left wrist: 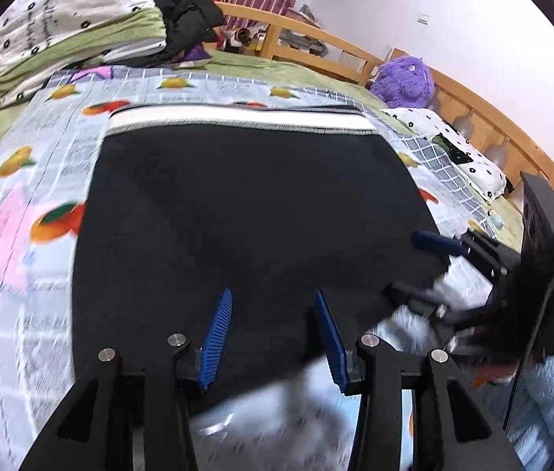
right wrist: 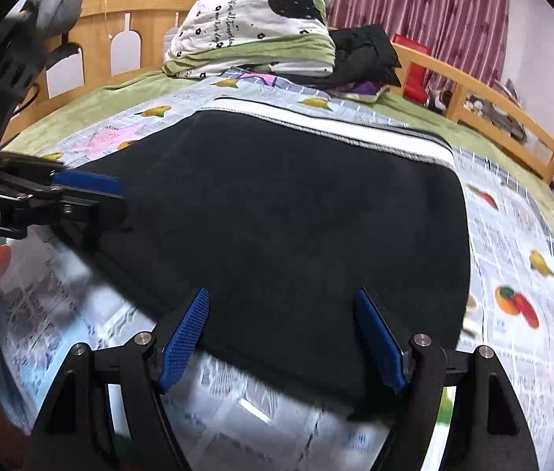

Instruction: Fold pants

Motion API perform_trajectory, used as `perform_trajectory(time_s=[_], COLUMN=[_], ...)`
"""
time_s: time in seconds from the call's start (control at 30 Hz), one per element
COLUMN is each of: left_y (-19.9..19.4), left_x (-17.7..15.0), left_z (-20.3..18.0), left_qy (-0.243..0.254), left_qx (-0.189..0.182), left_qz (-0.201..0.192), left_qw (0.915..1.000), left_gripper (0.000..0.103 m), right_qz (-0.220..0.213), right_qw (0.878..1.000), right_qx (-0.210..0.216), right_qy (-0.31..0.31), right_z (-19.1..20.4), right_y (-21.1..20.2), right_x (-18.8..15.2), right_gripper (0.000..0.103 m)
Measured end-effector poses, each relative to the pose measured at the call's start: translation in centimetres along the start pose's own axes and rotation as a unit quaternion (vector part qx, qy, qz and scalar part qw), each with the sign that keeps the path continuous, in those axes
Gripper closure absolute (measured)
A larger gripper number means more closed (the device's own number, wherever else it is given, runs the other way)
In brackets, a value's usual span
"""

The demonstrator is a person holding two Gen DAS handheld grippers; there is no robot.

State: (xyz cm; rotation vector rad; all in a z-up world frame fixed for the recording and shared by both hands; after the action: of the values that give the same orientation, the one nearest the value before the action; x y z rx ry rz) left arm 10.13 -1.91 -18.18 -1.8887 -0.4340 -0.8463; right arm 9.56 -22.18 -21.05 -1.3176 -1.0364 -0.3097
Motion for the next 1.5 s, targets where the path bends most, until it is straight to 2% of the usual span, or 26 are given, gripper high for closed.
perform_trajectory(time_s=[0.1, 0.2, 0.27, 0.33, 0.47, 0.57, 0.6, 0.63, 0.7, 0.77, 0.87, 0.93, 0.97, 1.03, 1.13, 1.23, 1.27, 1.3, 1.4, 1.47, 1.5], left_y=[-1.7, -2.9, -3.4, -3.3, -2.3, -1.7, -1.5, -1.4, -1.4, -1.6, -2.6, -3.3, -3.6, -3.5, -2.6, -3.1, -3.9, -4.4, -5.2, -4.4, -3.5], left_x=[-1.0, -1.7, -1.9, -1.9, -1.8, -1.6, -1.5, -1.5, -1.5, -1.4, -1.5, -1.6, -1.7, -2.0, -2.9, -2.8, -2.3, -1.9, -0.4, 0.7, 1.5], left_z=[0.1, 0.1, 0.1, -0.1, -1.2, -1.6, -1.7, -1.8, -2.0, -2.3, -2.3, -2.0, -1.7, -1.5, -1.2, -1.0, -1.2, -1.2, -1.5, -2.0, -2.4], left_qy=[0.017, 0.044, 0.051, 0.055, 0.092, 0.102, 0.103, 0.104, 0.104, 0.110, 0.108, 0.097, 0.087, 0.079, 0.092, 0.082, 0.084, 0.084, 0.070, 0.063, 0.063], left_qx=[0.012, 0.047, 0.059, 0.064, 0.098, 0.110, 0.109, 0.107, 0.085, 0.085, 0.075, 0.063, 0.053, 0.038, 0.057, 0.043, 0.036, 0.032, 0.013, 0.005, 0.011], left_qz=[0.006, 0.005, -0.003, -0.004, 0.001, -0.002, -0.004, -0.007, -0.009, -0.015, -0.019, -0.024, -0.021, -0.007, 0.008, 0.007, -0.004, -0.012, -0.031, -0.035, -0.033], left_qw=[0.9998, 0.9979, 0.9970, 0.9964, 0.9909, 0.9887, 0.9887, 0.9888, 0.9909, 0.9902, 0.9911, 0.9930, 0.9946, 0.9961, 0.9941, 0.9957, 0.9958, 0.9959, 0.9970, 0.9974, 0.9974], left_gripper=[0.061, 0.061, 0.061, 0.061, 0.061, 0.061, 0.061, 0.071, 0.085, 0.092, 0.094, 0.097, 0.101, 0.101, 0.101, 0.101, 0.101, 0.101, 0.101, 0.096, 0.090], right_qz=[0.008, -0.012, -0.025, -0.021, -0.008, -0.007, -0.007, -0.007, -0.006, -0.007, -0.014, -0.017, -0.021, -0.020, -0.005, 0.001, 0.001, -0.004, -0.034, -0.044, -0.044], right_qw=[1.000, 1.000, 0.999, 0.999, 0.998, 0.997, 0.997, 0.997, 0.997, 0.997, 0.997, 0.997, 0.997, 0.998, 0.997, 0.995, 0.995, 0.996, 0.997, 0.998, 0.999], right_qx=[0.002, -0.026, -0.042, -0.040, -0.044, -0.049, -0.048, -0.047, -0.043, -0.036, -0.032, -0.025, -0.021, -0.013, -0.013, -0.017, 0.000, 0.016, 0.015, 0.018, 0.009], right_qy=[0.008, -0.007, -0.005, -0.010, -0.038, -0.054, -0.055, -0.057, -0.061, -0.075, -0.075, -0.068, -0.068, -0.063, -0.071, -0.100, -0.100, -0.091, -0.067, -0.032, -0.013], right_z=[-0.4, -0.6, -0.8, -0.7, 0.2, 0.9, 1.0, 1.1, 1.5, 2.0, 2.2, 2.1, 2.1, 1.9, 2.0, 2.5, 2.5, 2.3, 1.3, 0.0, -0.9], right_y=[-1.5, -3.1, -3.6, -3.4, -2.2, -1.5, -1.4, -1.2, -0.9, -0.9, -1.8, -2.5, -2.9, -3.2, -2.7, -2.6, -3.1, -3.8, -5.2, -5.1, -4.7], right_x=[-0.4, -0.6, -0.6, -0.5, -0.5, -0.4, -0.4, -0.4, -0.5, -0.6, -0.3, -0.3, -0.3, -0.4, -1.2, -1.6, -1.5, -1.2, -0.3, 0.4, 0.7], right_gripper=[0.029, 0.031, 0.036, 0.042, 0.043, 0.045, 0.045, 0.047, 0.056, 0.082, 0.092, 0.093, 0.093, 0.094, 0.093, 0.091, 0.091, 0.091, 0.085, 0.080, 0.080])
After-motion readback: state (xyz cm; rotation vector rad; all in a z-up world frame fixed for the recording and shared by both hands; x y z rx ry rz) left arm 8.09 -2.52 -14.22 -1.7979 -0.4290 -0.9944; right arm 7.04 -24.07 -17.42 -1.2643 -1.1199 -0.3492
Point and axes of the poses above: each gripper's, at about its wrist camera, not at the fingertips, and y roughly the way its jaws point, z to its left, x to its top, the point moved 3 cm from there along y, roughly the way its jaws point, and after that the axes turned 5 degrees about -z, right-handed, at the moved point
